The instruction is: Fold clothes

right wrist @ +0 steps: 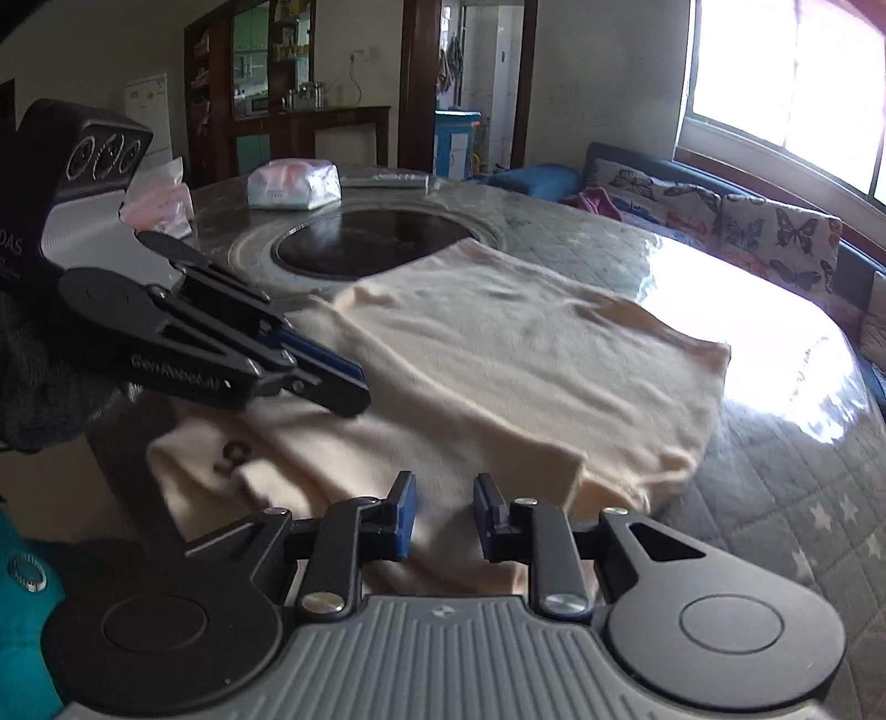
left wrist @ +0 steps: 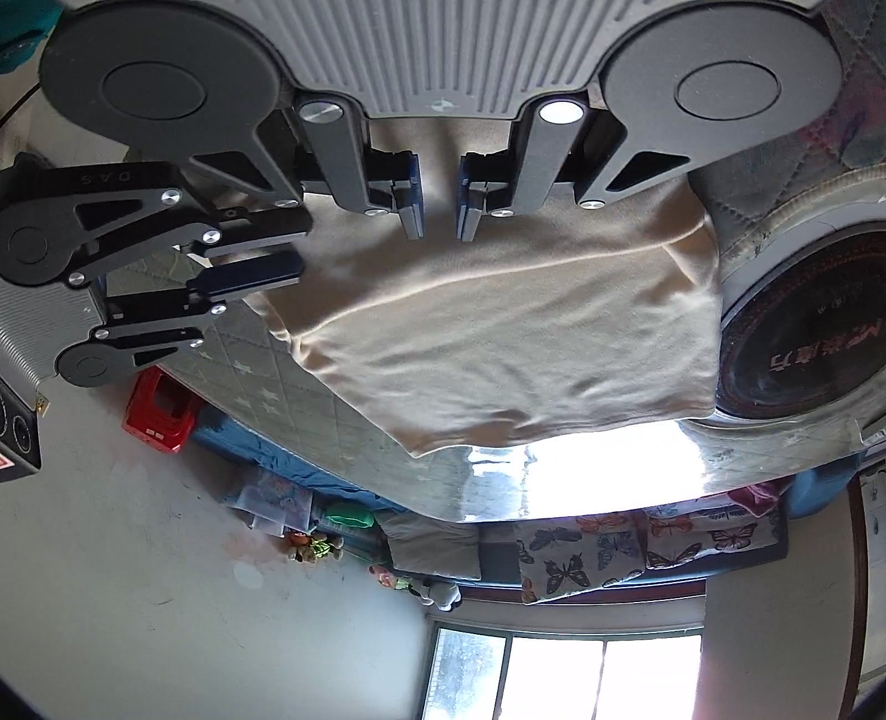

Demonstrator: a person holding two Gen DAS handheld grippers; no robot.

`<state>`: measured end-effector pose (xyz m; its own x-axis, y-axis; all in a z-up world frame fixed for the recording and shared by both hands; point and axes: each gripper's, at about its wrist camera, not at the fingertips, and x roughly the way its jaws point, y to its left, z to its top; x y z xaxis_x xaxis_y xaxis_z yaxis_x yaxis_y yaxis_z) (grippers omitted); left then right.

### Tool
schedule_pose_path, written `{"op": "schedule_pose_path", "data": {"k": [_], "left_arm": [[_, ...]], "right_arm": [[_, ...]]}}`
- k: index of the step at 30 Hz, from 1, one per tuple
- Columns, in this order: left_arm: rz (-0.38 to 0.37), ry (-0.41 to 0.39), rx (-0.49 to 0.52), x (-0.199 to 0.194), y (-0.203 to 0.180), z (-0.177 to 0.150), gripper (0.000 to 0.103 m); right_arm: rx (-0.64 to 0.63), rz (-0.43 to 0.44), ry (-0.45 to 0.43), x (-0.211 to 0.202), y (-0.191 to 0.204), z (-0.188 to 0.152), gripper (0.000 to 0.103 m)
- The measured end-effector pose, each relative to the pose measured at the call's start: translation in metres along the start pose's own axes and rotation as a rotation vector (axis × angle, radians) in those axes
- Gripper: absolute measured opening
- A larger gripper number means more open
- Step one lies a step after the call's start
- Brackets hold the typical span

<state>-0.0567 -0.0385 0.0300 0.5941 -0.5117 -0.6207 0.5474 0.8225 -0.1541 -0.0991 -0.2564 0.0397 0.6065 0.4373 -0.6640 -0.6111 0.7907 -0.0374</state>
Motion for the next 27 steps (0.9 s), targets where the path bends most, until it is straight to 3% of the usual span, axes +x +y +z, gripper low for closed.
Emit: {"op": "schedule_pose_path", "data": {"k": [8, 12, 17, 19, 27], "left_arm": [[0.007, 0.015, 0.047, -0.017, -0.004, -0.014, 0.018], [0.060, 0.008, 0.076, -0.042, -0.001, -0.021, 0.018], [0.075, 0.019, 0.181, -0.075, -0.007, -0.036, 0.020], [0.077, 0.029, 0.238, -0.080, -0.013, -0.045, 0.023], [0.089, -0.003, 0.394, -0.068, -0.038, -0.060, 0.026]], "right_arm": [[0.039, -0.022, -0.003, -0.021, -0.002, -0.017, 0.023], [0.036, -0.018, -0.011, -0.028, -0.001, -0.015, 0.023], [0.021, -0.028, -0.016, -0.038, -0.002, -0.013, 0.024], [-0.002, -0.035, -0.009, -0.042, 0.000, -0.014, 0.029], [-0.088, -0.044, 0.037, -0.055, 0.010, -0.024, 0.040]]}}
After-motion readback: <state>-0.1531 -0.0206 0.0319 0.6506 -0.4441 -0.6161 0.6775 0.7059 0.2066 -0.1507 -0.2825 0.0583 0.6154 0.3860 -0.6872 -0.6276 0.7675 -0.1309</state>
